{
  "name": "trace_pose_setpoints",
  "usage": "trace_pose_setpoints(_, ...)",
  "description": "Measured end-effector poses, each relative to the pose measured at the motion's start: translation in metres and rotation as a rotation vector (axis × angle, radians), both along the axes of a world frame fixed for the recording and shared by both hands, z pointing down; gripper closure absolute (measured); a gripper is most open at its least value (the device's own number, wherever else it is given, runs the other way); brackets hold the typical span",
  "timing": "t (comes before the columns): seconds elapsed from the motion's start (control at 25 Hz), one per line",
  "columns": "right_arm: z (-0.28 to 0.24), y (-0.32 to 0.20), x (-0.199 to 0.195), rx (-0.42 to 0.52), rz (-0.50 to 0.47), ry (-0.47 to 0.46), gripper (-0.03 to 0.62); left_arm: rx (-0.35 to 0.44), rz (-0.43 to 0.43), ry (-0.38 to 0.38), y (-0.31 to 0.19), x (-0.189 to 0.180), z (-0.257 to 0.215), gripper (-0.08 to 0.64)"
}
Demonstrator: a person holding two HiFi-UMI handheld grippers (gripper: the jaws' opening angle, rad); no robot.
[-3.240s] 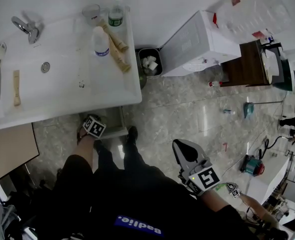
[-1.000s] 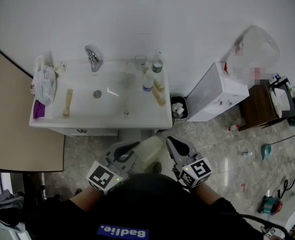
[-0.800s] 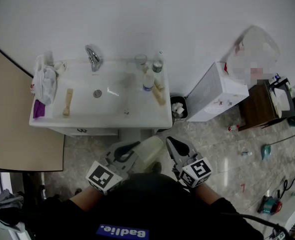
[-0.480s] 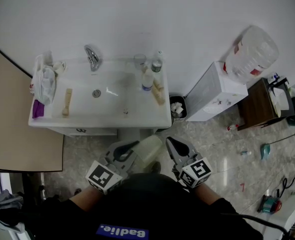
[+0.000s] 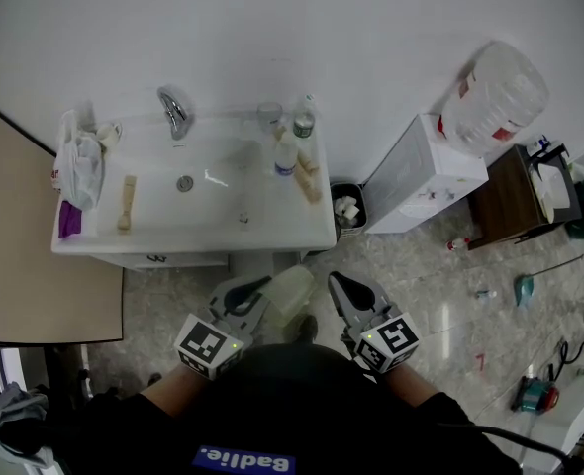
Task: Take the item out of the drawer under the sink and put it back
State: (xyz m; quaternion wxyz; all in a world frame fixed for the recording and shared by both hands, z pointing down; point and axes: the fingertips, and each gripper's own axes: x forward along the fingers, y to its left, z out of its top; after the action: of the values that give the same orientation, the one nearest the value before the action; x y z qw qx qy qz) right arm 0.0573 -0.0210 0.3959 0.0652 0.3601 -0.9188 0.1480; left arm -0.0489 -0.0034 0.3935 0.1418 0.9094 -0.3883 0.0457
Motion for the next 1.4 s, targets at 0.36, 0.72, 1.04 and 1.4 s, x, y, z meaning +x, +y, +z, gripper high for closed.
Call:
trace_pose_setpoints(0.36, 0.014, 0.002, 0.018, -0.034, 0.040, 0.036, 0.591, -0.118, 0.015, -0.140, -0.018, 0.000, 0.091, 0.538)
trace_pose_setpoints(0.72, 0.027, 0.007, 0.040, -0.063, 0.078, 0.071, 0.591, -0.300, 0.020, -0.365, -0.033, -0.017, 0.226, 0.537)
trace_pose_setpoints(1.04, 0.041, 0.011, 0.071, -0.122, 0.132, 0.101, 0.591, -0.470, 0.005, -0.446, -0.045, -0.021, 0.319, 0.537)
trace_pose_setpoints(1.4, 0.061, 0.009, 0.091, -0.186, 0.137, 0.139, 0.591, -0.629, -0.032, -0.537, -0.061, -0.026, 0.404, 0.537)
